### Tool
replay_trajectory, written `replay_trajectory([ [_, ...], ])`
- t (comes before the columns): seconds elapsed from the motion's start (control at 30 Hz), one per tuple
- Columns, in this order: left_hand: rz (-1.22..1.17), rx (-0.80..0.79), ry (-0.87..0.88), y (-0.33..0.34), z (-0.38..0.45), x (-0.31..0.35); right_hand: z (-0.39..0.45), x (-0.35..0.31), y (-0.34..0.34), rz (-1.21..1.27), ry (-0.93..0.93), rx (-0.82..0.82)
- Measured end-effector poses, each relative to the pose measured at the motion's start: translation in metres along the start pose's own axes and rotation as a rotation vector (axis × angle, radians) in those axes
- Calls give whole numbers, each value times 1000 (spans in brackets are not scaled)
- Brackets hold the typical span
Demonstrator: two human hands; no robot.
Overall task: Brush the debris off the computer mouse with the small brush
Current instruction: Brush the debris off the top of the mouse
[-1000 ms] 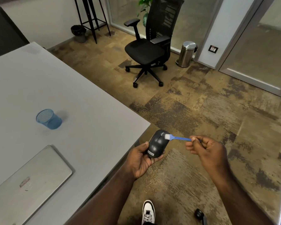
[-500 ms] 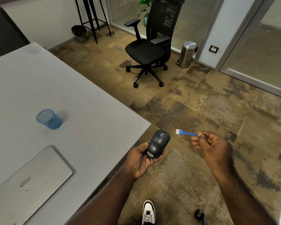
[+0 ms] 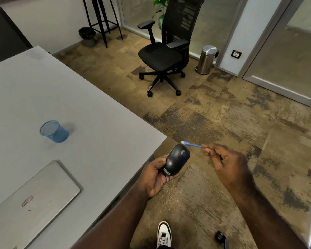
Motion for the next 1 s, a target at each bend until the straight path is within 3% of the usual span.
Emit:
replay_trajectory([
  [0.17,-21,9,11,1,1,1,-5,1,4,10,-26,-113],
  [0.3,-19,-2,8,-1,-1,1,-4,5,-6,-8,3,9],
  [0.5,-88,-12,3,-2,1,2,-14,9,-6,-32,-21,-97],
  [0.7,-114,-60,24,-2,4,1,-13,2,-8,-57,37,14],
  [0.87,-136,-29,90,-3,8,4,-27,-14,7,1,-29,-211],
  [1.0,-132,7,96,-5,7,5,-28,-15,10,24,-6,-69],
])
Point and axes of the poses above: each hand's wrist, its own z-axis towards the middle knuckle, its own y-axis out of the palm, x = y × z, the point moved 1 cm from there along z, towards the middle knuckle, and after that the axes turned 15 degrees about -y, right-handed, at the moved point
